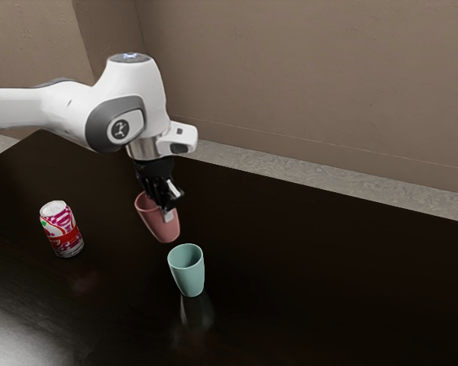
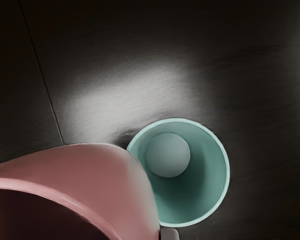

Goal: Place the left cup onto the right cup

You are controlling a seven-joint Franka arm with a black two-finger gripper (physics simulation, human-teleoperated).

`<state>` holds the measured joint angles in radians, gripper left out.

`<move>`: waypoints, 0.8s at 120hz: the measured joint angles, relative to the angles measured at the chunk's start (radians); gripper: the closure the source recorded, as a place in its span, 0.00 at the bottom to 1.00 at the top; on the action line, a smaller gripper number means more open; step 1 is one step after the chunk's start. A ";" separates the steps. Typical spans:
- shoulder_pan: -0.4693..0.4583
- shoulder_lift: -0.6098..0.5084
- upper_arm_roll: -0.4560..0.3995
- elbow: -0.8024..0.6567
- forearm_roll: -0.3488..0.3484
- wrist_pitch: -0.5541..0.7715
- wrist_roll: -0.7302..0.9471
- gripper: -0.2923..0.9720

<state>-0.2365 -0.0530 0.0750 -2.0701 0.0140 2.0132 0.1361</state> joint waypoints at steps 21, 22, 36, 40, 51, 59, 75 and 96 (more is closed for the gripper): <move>-0.029 -0.002 -0.005 -0.010 0.000 0.004 -0.003 0.85; -0.029 -0.002 -0.006 -0.012 0.000 0.004 -0.003 0.85; -0.026 -0.003 -0.010 -0.021 0.001 0.006 -0.005 0.85; -0.021 -0.004 -0.014 -0.022 0.000 0.006 -0.006 0.85; -0.020 -0.004 -0.019 -0.022 0.000 0.007 -0.007 0.85; -0.022 -0.004 -0.024 -0.021 0.000 0.007 -0.008 0.85; -0.034 -0.004 -0.028 -0.022 0.000 0.007 -0.010 0.85; -0.040 -0.007 -0.032 -0.026 0.000 0.008 -0.013 0.85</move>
<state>-0.2765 -0.0605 0.0430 -2.0957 0.0142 2.0212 0.1231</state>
